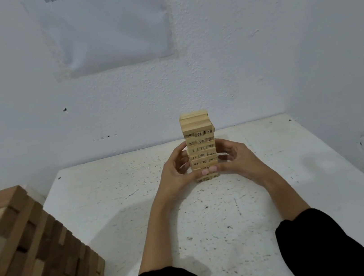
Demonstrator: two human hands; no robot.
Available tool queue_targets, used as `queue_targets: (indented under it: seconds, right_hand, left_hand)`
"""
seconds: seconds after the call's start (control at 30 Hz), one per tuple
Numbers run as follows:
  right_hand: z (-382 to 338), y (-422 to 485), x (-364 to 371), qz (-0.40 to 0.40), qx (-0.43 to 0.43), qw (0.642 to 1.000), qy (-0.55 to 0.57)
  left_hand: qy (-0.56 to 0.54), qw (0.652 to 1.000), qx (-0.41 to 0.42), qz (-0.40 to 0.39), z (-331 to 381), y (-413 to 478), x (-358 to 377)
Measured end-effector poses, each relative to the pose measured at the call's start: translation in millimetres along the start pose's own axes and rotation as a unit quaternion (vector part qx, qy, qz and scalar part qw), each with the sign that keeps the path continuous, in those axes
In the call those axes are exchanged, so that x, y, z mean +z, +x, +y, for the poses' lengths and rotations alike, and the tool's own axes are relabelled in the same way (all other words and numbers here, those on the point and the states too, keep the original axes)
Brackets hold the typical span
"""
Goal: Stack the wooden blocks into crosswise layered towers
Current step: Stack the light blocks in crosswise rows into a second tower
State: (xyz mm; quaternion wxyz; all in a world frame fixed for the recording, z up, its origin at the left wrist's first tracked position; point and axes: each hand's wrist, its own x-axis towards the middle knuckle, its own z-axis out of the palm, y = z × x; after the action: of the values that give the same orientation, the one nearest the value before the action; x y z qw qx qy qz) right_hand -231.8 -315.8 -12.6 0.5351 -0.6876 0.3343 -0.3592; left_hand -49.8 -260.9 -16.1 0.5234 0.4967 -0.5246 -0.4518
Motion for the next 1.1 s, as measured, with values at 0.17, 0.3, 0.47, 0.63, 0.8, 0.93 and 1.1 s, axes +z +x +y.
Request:
queue_targets:
  seconds: [0.17, 0.3, 0.47, 0.63, 0.8, 0.93, 1.1]
  right_hand:
    - [2.6, 0.0, 0.1, 0.014, 0.006, 1.0, -0.014]
    - [0.0, -1.7, 1.8, 0.008, 0.009, 1.0, -0.018]
    - [-6.0, -9.1, -1.8, -0.01, 0.02, 1.0, 0.019]
    - [-9.5, -13.5, 4.2, 0.009, 0.009, 1.0, 0.022]
    - [-9.6, -10.8, 11.9, 0.065, -0.005, 0.997, 0.04]
    - [-8.6, -9.4, 12.3, 0.068, -0.012, 0.996, 0.049]
    - [-7.6, -8.7, 12.7, 0.064, -0.018, 0.996, 0.058]
  left_hand:
    - [0.012, 1.0, 0.009, 0.001, 0.0, 0.8, -0.5]
    - [0.025, 1.0, 0.007, -0.008, -0.3, 0.9, -3.0]
    - [0.022, 0.999, -0.021, -0.044, -3.4, -5.6, -17.2]
    - [0.009, 1.0, -0.005, -0.028, 6.2, -12.4, -16.8]
    - [0.005, 1.0, 0.007, 0.002, 11.5, -8.5, -5.3]
    - [-0.016, 1.0, 0.017, 0.01, 9.0, -4.4, -1.5]
    - [-0.036, 0.999, 0.027, 0.01, 8.6, -4.0, 0.3]
